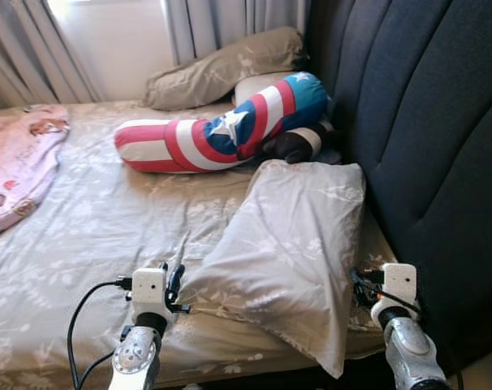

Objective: Clean up the room

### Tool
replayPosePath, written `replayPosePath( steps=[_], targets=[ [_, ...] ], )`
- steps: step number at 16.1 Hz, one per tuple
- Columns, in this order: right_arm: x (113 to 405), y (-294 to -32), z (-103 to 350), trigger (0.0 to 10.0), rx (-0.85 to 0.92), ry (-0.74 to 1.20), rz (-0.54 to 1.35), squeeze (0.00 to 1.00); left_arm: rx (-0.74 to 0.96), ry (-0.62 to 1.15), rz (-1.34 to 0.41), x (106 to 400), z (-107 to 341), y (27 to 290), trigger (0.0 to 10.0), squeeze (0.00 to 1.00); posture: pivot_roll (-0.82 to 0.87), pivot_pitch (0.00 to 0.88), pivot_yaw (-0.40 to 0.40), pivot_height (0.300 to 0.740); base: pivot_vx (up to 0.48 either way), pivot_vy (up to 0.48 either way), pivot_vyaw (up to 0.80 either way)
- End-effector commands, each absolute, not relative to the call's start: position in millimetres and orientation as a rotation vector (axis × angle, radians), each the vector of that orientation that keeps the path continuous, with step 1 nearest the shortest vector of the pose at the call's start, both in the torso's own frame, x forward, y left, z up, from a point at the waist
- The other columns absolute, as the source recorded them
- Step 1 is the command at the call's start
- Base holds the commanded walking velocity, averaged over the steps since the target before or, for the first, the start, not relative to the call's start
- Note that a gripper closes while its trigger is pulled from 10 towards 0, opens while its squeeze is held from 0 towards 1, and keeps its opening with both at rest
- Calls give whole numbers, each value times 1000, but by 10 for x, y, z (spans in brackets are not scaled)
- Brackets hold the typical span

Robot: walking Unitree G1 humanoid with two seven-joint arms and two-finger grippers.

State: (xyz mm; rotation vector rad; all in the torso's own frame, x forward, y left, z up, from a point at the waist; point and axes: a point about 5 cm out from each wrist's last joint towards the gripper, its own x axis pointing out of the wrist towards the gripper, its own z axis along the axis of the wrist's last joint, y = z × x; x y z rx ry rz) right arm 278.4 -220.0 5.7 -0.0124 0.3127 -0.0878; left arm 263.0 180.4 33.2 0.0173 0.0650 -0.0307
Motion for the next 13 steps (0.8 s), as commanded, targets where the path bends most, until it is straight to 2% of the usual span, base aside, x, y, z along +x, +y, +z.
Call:
replayPosePath(
  steps=[1,13],
  targets=[
    [2785,-2155,25,10000,7,340,-72,0,17,63,-20,2635,362,1856,10000,0,-10,0,24,658,0,0,0],
    [2837,-1982,-1,10000,16,387,28,0,46,63,-56,2682,433,1903,10000,0,-8,0,78,658,242,0,0]
  ],
)
